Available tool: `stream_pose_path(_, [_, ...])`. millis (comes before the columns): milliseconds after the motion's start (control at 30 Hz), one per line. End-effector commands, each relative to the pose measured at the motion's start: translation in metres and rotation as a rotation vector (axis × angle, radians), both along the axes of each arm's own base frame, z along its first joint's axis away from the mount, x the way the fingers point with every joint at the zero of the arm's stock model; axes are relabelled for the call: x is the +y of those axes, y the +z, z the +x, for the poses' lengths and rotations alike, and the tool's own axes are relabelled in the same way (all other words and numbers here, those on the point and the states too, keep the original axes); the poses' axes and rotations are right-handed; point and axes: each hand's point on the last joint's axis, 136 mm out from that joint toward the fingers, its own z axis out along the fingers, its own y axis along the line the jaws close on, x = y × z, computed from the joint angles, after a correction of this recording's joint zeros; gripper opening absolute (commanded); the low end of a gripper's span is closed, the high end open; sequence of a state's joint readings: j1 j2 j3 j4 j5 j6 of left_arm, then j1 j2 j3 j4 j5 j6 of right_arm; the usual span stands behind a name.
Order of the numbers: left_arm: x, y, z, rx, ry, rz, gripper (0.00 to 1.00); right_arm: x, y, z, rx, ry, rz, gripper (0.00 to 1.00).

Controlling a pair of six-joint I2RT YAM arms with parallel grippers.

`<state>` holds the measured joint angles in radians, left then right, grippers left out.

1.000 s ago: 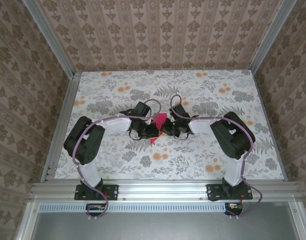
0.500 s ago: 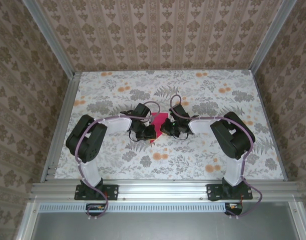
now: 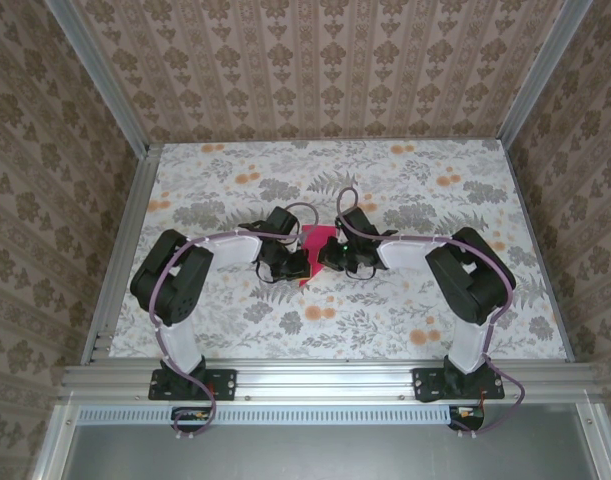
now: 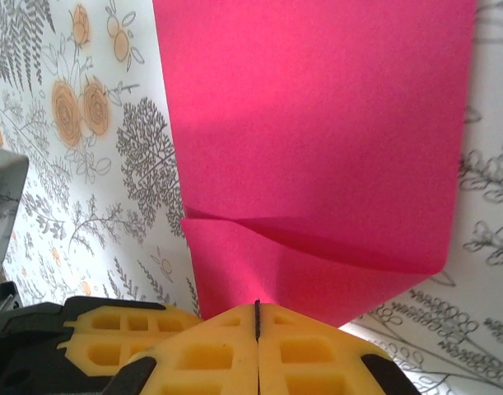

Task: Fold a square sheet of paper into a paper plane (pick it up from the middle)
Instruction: Third fold the triangle at the center of the table.

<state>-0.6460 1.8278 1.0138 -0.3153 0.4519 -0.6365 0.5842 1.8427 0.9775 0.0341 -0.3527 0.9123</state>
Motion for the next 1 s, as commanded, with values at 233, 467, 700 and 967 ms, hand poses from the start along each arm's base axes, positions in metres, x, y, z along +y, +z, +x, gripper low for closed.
stream_pose_path(233, [0.021,-0.024,-0.012,0.048,0.026,0.09,0.01,0.017,-0.014,-0.01,0.068,0.05,-0.016,0.06])
stream_pose_path(467, [0.023,-0.024,-0.015,0.055,0.031,0.091,0.0,0.004,-0.035,-0.013,0.108,0.03,-0.079,0.05])
stream_pose_path(700, [0.03,-0.027,-0.02,0.068,0.046,0.091,0.0,-0.008,-0.044,-0.011,0.108,0.014,-0.107,0.06])
stream_pose_path(967, [0.039,-0.036,-0.033,0.105,0.041,0.11,0.0,-0.03,-0.044,0.008,0.068,-0.007,-0.124,0.06])
